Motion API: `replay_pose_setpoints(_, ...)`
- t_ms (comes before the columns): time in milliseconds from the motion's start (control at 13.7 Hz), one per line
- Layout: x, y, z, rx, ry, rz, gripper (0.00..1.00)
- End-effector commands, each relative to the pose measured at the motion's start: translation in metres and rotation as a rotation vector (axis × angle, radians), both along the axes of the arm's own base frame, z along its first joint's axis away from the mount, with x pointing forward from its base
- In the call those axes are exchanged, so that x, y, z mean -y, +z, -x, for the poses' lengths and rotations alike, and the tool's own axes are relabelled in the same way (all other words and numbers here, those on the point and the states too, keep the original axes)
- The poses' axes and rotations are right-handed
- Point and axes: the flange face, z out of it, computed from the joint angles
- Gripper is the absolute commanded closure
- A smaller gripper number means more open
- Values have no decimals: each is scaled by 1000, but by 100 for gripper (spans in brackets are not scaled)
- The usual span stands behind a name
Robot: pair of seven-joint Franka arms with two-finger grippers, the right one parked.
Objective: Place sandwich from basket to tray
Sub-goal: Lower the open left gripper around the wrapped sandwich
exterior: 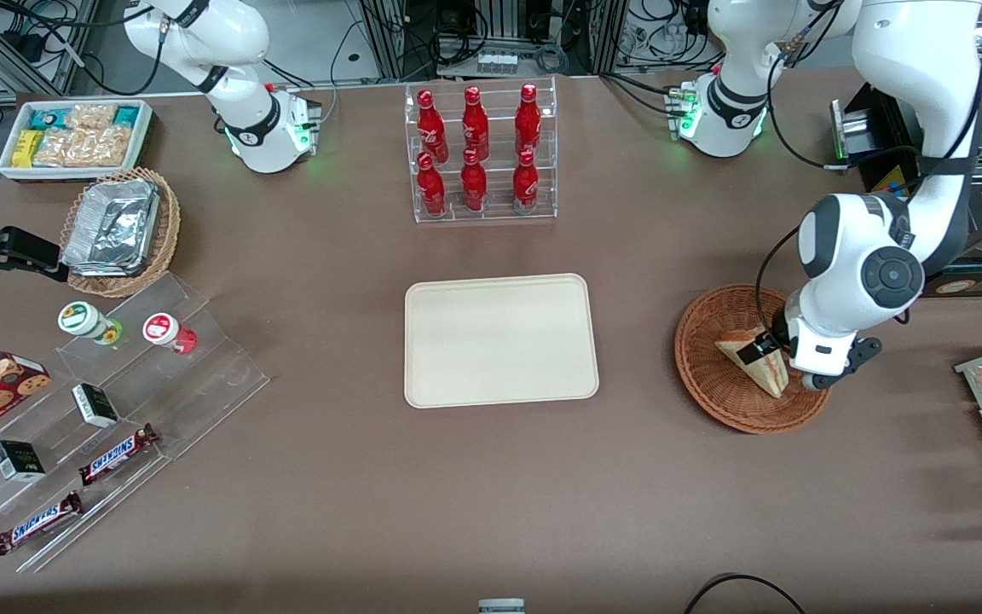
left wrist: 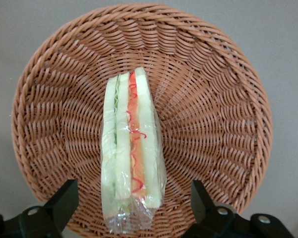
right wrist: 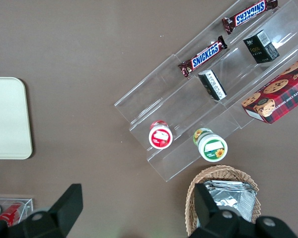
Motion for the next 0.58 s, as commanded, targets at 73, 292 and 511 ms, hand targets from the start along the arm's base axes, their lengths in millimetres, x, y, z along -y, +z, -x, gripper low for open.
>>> replay_pose_setpoints(73,-14,-4,15,34,42,0,0)
replay_pose_setpoints(292,-14,-10,17,31,50,1,9)
replay_pose_setpoints(511,-14,-13,17,30,102,-1,41)
